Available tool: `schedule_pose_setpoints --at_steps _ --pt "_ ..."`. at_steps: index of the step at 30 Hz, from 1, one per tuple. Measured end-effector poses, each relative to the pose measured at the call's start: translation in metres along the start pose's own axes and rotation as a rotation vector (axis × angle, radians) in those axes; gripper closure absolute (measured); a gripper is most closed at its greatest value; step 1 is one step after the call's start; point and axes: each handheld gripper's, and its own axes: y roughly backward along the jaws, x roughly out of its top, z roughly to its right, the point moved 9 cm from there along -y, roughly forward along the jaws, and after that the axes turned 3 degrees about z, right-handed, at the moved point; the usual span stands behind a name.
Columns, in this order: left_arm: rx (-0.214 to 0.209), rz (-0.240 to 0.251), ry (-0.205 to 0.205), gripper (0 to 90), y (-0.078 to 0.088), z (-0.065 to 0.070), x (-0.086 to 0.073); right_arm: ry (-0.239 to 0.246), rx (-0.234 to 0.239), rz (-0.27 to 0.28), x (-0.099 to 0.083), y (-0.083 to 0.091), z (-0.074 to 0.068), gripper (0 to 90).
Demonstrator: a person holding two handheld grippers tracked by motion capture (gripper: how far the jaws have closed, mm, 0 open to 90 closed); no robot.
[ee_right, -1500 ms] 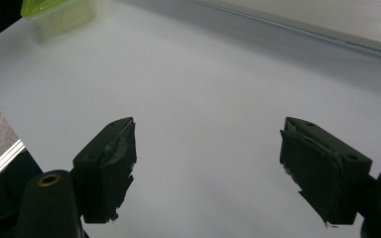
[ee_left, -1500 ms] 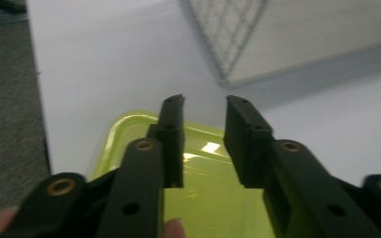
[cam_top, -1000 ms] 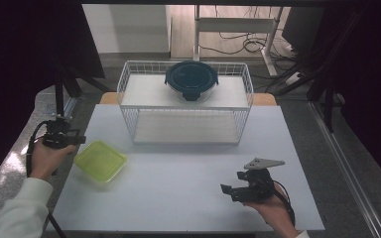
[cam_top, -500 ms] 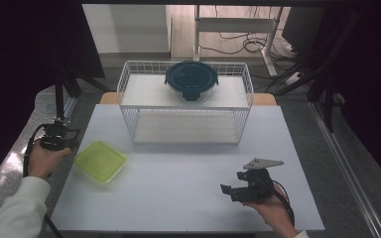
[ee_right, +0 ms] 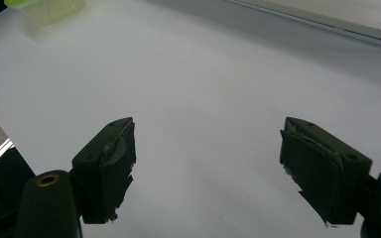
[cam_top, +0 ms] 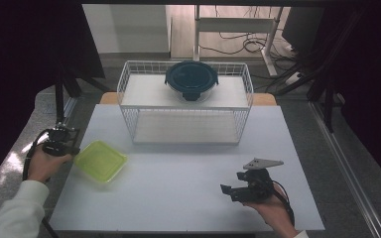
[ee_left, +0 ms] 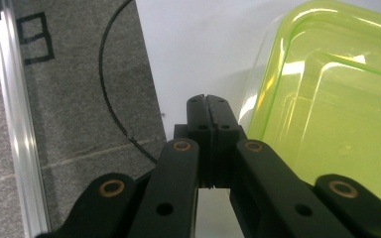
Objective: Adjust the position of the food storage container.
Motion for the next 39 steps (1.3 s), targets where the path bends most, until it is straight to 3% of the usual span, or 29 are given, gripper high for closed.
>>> schedule_pose_setpoints --at_steps 4,11,18,30,39 --pt "-0.019 -0.004 -0.011 90.0 0.002 0.006 -0.003 0.001 -0.001 -0.001 0.000 0.001 0.000 21.7" --pt "-0.091 -0.010 -0.023 90.0 0.003 0.031 -0.009 0.001 -0.001 0.000 0.000 0.001 -0.001 21.6" --pt "-0.138 -0.006 -0.029 90.0 0.006 0.051 -0.017 0.004 -0.002 0.005 0.001 0.002 -0.002 21.7" --pt "-0.222 -0.015 -0.076 90.0 0.014 0.086 -0.028 0.007 -0.003 0.004 0.001 0.001 -0.002 21.6" --pt "-0.275 -0.012 -0.118 89.9 0.016 0.122 -0.030 0.007 -0.006 0.009 0.002 0.003 -0.003 21.7"
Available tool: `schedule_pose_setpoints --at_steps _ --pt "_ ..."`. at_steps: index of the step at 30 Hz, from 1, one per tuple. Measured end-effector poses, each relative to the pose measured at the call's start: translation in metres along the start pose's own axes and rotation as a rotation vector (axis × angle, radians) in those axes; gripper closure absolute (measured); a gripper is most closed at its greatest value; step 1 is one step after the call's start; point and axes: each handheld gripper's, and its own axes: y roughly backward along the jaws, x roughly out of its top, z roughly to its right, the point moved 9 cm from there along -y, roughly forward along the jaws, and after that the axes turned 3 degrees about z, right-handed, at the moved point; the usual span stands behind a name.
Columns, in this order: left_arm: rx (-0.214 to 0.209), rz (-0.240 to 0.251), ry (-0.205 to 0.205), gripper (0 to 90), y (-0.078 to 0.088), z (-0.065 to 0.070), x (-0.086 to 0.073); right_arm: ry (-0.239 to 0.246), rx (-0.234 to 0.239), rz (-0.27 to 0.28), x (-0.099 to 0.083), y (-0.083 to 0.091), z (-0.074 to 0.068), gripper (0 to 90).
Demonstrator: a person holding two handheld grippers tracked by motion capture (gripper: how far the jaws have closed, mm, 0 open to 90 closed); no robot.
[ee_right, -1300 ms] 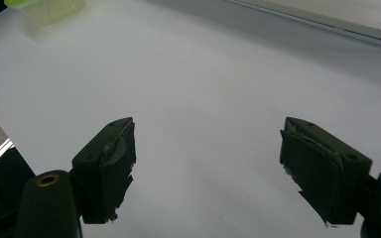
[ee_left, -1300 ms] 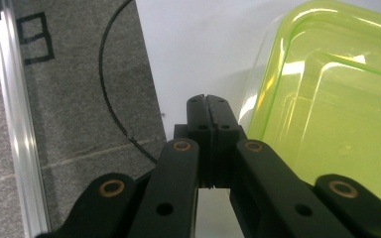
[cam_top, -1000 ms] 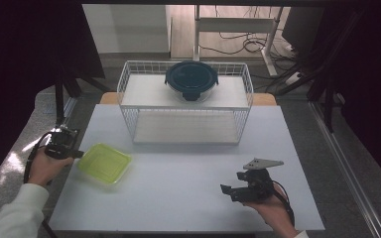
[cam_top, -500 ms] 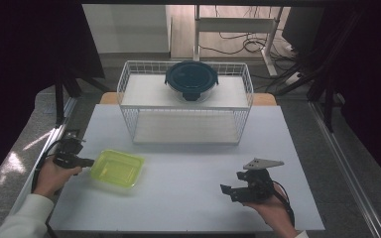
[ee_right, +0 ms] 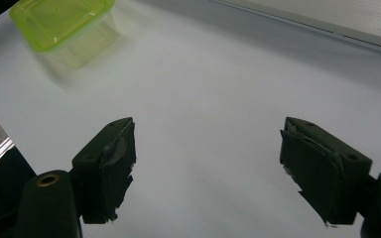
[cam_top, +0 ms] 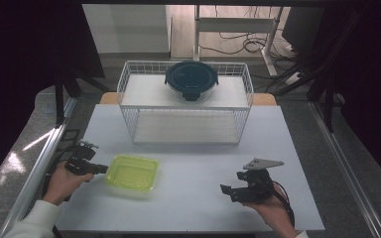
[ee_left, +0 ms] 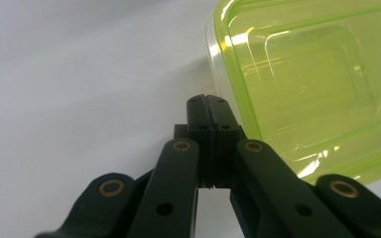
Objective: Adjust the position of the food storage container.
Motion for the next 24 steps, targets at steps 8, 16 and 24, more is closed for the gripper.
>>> schedule_pose_setpoints --at_steps 8,16,24 --pt "-0.036 -0.016 -0.050 89.8 -0.010 0.028 0.000 0.002 -0.004 0.001 0.000 0.001 0.001 21.7" --pt "-0.080 -0.028 -0.119 89.7 -0.016 0.058 0.000 -0.003 -0.008 0.004 0.001 0.002 0.002 21.6" --pt "-0.121 -0.023 -0.152 89.6 -0.020 0.082 -0.001 -0.005 -0.012 0.008 0.002 0.004 0.004 21.6"
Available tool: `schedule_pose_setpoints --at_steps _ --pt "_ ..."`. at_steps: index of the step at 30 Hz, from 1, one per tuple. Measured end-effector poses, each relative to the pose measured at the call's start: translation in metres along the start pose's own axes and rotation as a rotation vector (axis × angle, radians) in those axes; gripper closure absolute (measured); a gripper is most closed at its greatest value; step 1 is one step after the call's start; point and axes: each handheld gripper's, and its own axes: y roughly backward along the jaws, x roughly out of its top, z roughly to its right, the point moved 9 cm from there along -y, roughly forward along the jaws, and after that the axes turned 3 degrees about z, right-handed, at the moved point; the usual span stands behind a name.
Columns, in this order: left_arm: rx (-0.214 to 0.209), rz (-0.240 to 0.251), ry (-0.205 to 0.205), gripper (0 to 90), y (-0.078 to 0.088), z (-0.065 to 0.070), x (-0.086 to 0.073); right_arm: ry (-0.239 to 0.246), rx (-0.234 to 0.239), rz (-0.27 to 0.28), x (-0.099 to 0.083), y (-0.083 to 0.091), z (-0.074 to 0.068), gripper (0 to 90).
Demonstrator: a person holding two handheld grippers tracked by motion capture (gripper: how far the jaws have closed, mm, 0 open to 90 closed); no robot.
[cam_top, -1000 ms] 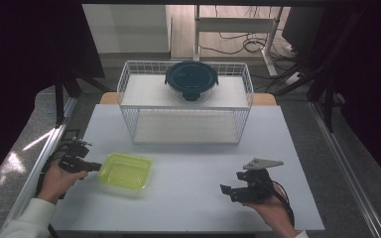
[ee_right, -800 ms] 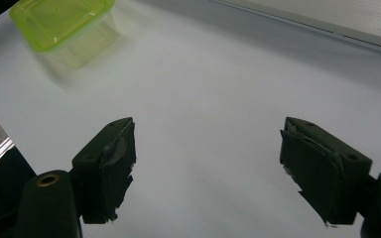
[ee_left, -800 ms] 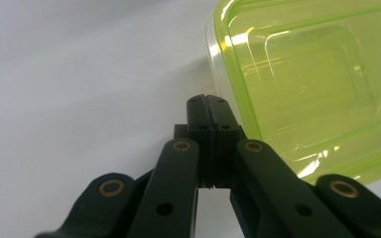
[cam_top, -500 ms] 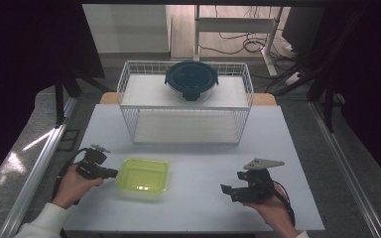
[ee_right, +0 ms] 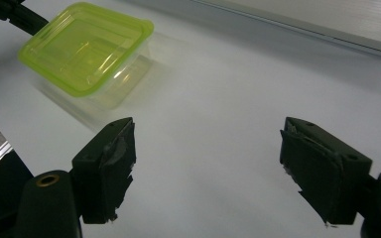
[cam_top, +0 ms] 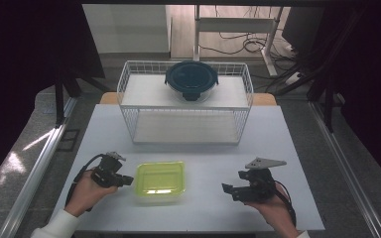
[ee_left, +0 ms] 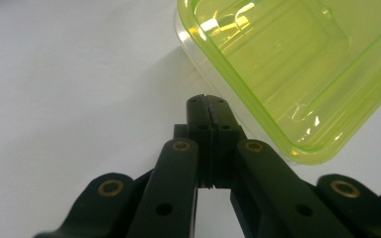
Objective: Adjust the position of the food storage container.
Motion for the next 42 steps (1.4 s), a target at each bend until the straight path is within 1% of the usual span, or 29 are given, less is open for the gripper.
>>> schedule_pose_setpoints --at_steps 4,6,10,11,16,17,18,20,22,25,26,33,36,38,40,42 --pt "-0.027 0.004 0.005 89.6 -0.007 0.010 0.004 0.000 -0.001 0.001 0.000 0.000 -0.001 21.7" --pt "-0.031 -0.001 -0.007 89.6 -0.009 0.012 0.006 0.000 -0.002 0.002 0.001 0.000 -0.001 21.7" --pt "-0.046 -0.007 -0.015 89.5 -0.015 0.021 0.009 -0.003 -0.002 -0.001 0.000 0.000 0.000 21.6" --pt "-0.050 -0.008 -0.023 89.6 -0.017 0.024 0.010 -0.003 -0.002 -0.001 0.000 0.000 0.000 21.6" --pt "-0.066 -0.015 -0.031 89.5 -0.027 0.037 0.017 -0.005 -0.004 0.001 0.000 0.000 0.001 21.7" --pt "-0.072 -0.017 -0.040 89.4 -0.029 0.041 0.019 -0.005 -0.004 0.001 0.000 0.000 0.001 21.7" --pt "-0.072 -0.021 -0.053 89.4 -0.030 0.042 0.020 -0.003 -0.003 0.000 0.000 0.000 0.001 21.7" --pt "-0.065 -0.018 -0.057 89.3 -0.034 0.045 0.024 -0.003 -0.003 -0.001 0.000 0.000 0.001 21.7" --pt "-0.058 -0.020 -0.064 89.1 -0.038 0.044 0.029 -0.006 -0.003 -0.003 -0.001 0.000 0.001 21.7" --pt "-0.059 -0.007 -0.052 89.1 -0.043 0.045 0.037 -0.008 -0.003 -0.003 -0.001 -0.001 0.001 21.7" --pt "-0.060 -0.009 -0.055 89.2 -0.043 0.045 0.038 -0.009 -0.003 -0.001 0.000 0.000 0.001 21.7" --pt "-0.070 -0.001 -0.035 89.2 -0.052 0.048 0.048 -0.008 -0.006 -0.003 -0.001 -0.001 0.002 21.7" --pt "-0.074 -0.004 -0.038 88.7 -0.053 0.047 0.047 -0.009 -0.005 -0.001 0.000 0.000 0.002 21.7" --pt "-0.058 0.000 -0.032 88.5 -0.052 0.044 0.046 -0.011 -0.008 0.004 0.000 0.001 0.003 21.7" --pt "-0.048 0.014 -0.023 88.5 -0.049 0.040 0.044 -0.014 -0.009 0.006 0.000 0.002 0.004 21.7" --pt "-0.041 0.042 -0.004 88.3 -0.042 0.037 0.041 -0.015 -0.010 0.006 0.000 0.002 0.005 21.7"
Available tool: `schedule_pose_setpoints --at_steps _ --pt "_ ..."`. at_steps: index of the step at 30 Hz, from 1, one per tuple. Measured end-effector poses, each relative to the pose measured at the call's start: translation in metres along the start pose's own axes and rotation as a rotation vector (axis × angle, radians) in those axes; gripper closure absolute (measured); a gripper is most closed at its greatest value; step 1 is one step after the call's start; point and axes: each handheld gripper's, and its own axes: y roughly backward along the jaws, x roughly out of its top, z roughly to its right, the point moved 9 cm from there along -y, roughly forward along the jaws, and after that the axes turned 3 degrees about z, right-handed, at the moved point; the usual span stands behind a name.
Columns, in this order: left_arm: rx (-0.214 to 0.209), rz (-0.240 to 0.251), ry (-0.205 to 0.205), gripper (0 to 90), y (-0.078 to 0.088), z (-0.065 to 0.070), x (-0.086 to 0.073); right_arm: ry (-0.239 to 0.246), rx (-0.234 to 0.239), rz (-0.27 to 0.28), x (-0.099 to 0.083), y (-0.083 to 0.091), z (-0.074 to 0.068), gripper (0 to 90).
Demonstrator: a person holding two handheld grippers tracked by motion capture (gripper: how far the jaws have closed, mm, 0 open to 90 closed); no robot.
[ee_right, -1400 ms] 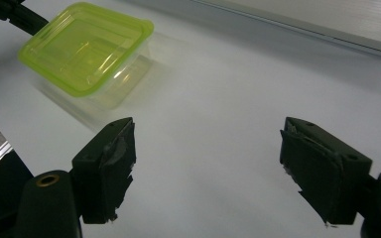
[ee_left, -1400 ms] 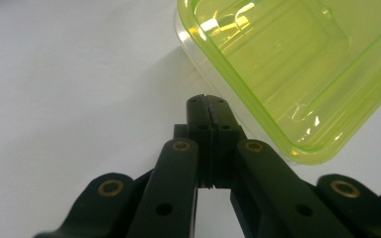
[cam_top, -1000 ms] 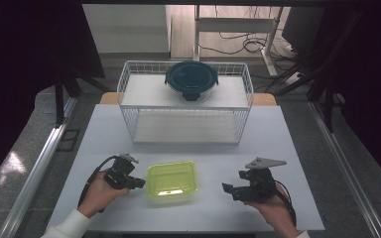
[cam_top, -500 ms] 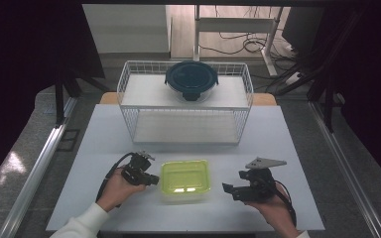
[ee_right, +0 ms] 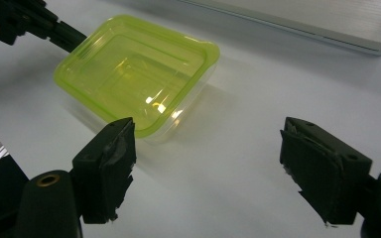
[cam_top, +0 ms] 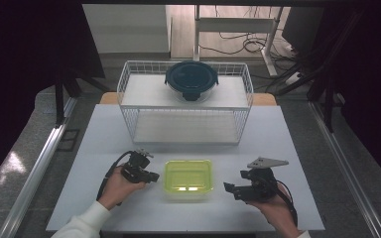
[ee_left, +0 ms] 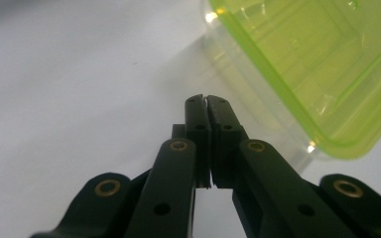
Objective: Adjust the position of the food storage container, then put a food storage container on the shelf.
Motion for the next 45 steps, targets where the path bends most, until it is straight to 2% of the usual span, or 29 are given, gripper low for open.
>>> schedule_pose_setpoints --at_steps 3,5,6,7,9,12,25,35,37,45 --pt "-0.002 0.076 0.026 83.7 0.013 -0.002 -0.003 -0.004 -0.002 0.003 0.000 -0.001 0.001 21.7" --pt "0.013 0.121 0.028 72.8 0.023 -0.001 -0.003 -0.008 0.000 0.003 0.000 -0.002 0.001 21.6" --pt "0.017 0.138 0.034 62.0 0.026 0.000 -0.002 -0.011 0.001 0.003 0.000 -0.003 0.001 21.5" --pt "0.029 0.173 0.050 55.0 0.031 0.002 0.000 -0.012 0.002 0.003 0.000 -0.003 0.001 21.4" --pt "0.029 0.202 0.064 40.1 0.037 0.006 0.003 -0.017 0.010 0.009 0.001 -0.004 0.000 21.3" --pt "0.012 0.213 0.071 30.3 0.040 0.011 0.003 -0.020 0.019 0.018 0.002 -0.003 0.000 20.8" --pt "-0.006 0.240 0.092 23.2 0.042 0.021 0.006 -0.075 0.087 0.028 0.000 -0.006 0.002 20.7" --pt "-0.028 0.239 0.101 23.2 0.034 0.027 0.006 -0.088 0.105 0.006 -0.002 -0.014 -0.002 23.4" --pt "-0.049 0.237 0.114 23.6 0.032 0.028 0.007 -0.090 0.106 -0.001 -0.002 -0.017 -0.003 24.4" --pt "-0.074 0.226 0.133 26.7 0.023 0.029 0.008 -0.137 0.141 -0.024 -0.002 -0.033 -0.007 30.9"
